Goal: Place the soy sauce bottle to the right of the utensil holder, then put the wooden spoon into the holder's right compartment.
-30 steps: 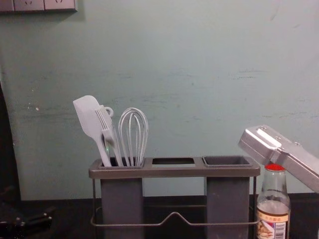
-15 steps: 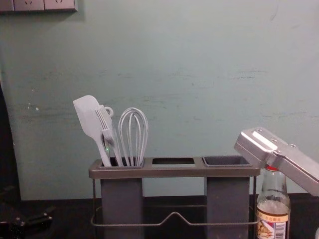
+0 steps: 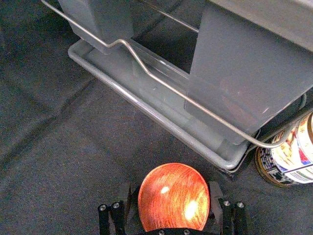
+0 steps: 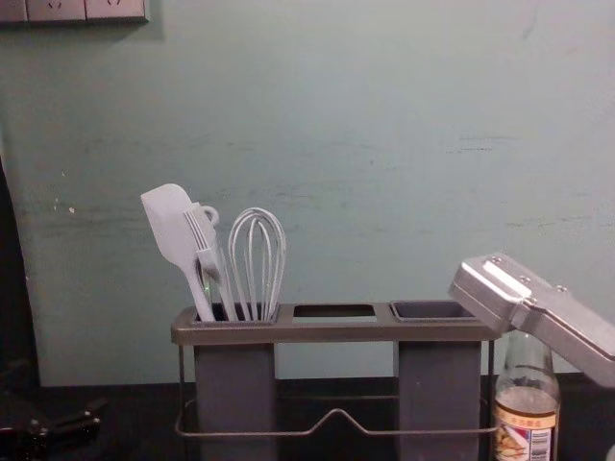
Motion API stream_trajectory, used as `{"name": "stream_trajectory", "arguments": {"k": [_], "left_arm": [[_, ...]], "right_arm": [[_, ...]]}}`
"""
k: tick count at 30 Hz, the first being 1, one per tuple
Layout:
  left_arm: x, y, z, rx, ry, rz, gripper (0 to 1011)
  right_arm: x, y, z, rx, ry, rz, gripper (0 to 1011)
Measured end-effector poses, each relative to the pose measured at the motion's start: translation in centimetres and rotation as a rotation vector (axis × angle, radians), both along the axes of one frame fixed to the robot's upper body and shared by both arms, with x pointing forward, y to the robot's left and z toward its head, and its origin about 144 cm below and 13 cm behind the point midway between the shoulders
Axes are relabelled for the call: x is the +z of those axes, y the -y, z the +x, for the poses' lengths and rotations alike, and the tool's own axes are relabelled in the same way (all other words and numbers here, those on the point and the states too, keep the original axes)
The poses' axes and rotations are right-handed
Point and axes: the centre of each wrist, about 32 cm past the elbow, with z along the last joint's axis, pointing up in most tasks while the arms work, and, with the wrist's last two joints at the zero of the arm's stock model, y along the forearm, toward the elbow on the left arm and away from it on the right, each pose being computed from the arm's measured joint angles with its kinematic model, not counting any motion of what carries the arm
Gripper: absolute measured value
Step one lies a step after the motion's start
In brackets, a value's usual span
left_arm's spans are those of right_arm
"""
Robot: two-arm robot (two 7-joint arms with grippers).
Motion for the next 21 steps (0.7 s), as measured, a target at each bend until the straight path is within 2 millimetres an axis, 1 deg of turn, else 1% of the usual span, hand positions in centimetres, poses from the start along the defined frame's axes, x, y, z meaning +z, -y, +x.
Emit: {"name": "stream_trajectory", "arguments": {"k": [7, 9, 10, 11, 12, 13, 14, 21], "left_arm": [[0.0, 0.0, 0.0, 0.0, 0.0, 0.0, 1000], [0.0, 0.0, 0.0, 0.0, 0.0, 0.0, 1000], [0.0, 0.0, 0.0, 0.0, 0.0, 0.0, 1000], [0.0, 0.0, 0.0, 0.0, 0.0, 0.0, 1000], [0.0, 0.0, 0.0, 0.0, 0.0, 0.0, 1000], [0.0, 0.0, 0.0, 0.0, 0.0, 0.0, 1000], [0.0, 0.0, 0.0, 0.0, 0.0, 0.0, 1001], [0.0, 0.0, 0.0, 0.0, 0.0, 0.0, 1000]], "right_arm": [[-0.07, 0.01, -0.05, 0.001, -0.001, -0.002, 995], [-0.11, 0.04, -0.08, 0.0, -0.002, -0.003, 971], [-0.1, 0.04, -0.1, 0.0, -0.001, -0.002, 934], [-0.1, 0.04, -0.12, -0.001, -0.001, -0.002, 927], [-0.09, 0.03, -0.14, -0.002, 0.0, -0.001, 876], [-0.07, 0.02, -0.16, -0.003, 0.0, -0.001, 876], [-0.05, 0.01, -0.19, -0.003, 0.001, -0.001, 848], [0.77, 0.1, -0.91, -0.002, 0.027, 0.01, 837]]}}
